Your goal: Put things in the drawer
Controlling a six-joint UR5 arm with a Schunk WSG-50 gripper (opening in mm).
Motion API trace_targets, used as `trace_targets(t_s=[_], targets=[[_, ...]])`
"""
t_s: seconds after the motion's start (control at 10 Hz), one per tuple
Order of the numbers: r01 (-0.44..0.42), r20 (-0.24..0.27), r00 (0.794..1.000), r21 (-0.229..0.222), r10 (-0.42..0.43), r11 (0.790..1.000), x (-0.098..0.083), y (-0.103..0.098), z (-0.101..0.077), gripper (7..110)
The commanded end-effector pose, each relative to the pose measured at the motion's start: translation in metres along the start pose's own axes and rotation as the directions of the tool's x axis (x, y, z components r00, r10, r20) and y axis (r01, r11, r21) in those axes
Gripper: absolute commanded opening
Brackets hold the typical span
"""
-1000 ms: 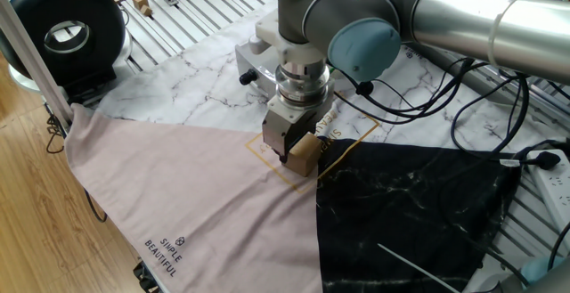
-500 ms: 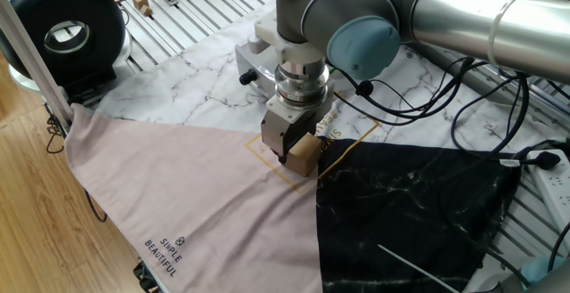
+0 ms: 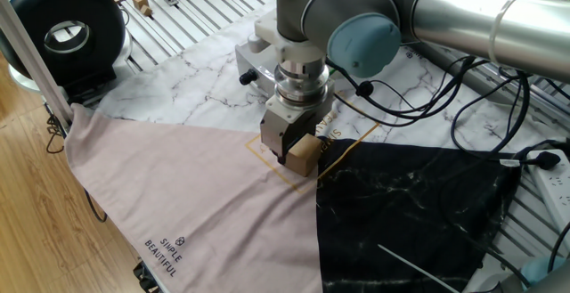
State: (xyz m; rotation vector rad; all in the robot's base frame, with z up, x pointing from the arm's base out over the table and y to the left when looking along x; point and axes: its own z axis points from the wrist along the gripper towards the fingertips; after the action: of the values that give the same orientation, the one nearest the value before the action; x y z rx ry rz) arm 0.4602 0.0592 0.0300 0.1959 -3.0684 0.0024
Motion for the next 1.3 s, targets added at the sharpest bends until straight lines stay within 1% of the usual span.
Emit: trace_targets(t_s=[0.0, 0.1, 0.2, 0.4, 0.5, 0.6, 0.7, 0.8, 1.0, 1.1, 1.2], targets=[[-0.026, -0.011, 1.000, -0.006, 0.026, 1.000, 0.002, 0.001, -0.001, 7], [-0.028, -0.010, 1.000, -0.025, 0.028, 0.999, 0.002, 0.005, -0.001, 7], [-0.025, -0.010, 1.000, -0.060, 0.025, 0.998, 0.001, 0.014, -0.001, 7], [-0.003, 0.002, 1.000, -0.073, 0.003, 0.997, -0.002, 0.017, 0.000, 7], [-0.009, 0.000, 1.000, -0.056, 0.009, 0.998, -0.001, 0.013, 0.001, 22], [-0.013, -0.004, 1.000, -0.037, 0.013, 0.999, 0.000, 0.007, 0.002, 22], [-0.016, -0.003, 1.000, -0.046, 0.015, 0.999, -0.001, 0.009, 0.003, 7], [-0.011, -0.003, 1.000, -0.046, 0.011, 0.999, -0.001, 0.009, 0.005, 7], [0.031, -0.002, 1.000, -0.052, -0.031, 0.998, -0.001, 0.009, 0.009, 7], [0.043, -0.011, 0.999, -0.030, -0.043, 0.999, 0.001, 0.003, 0.011, 7], [0.051, -0.015, 0.999, -0.016, -0.051, 0.999, 0.001, -0.001, 0.012, 22]])
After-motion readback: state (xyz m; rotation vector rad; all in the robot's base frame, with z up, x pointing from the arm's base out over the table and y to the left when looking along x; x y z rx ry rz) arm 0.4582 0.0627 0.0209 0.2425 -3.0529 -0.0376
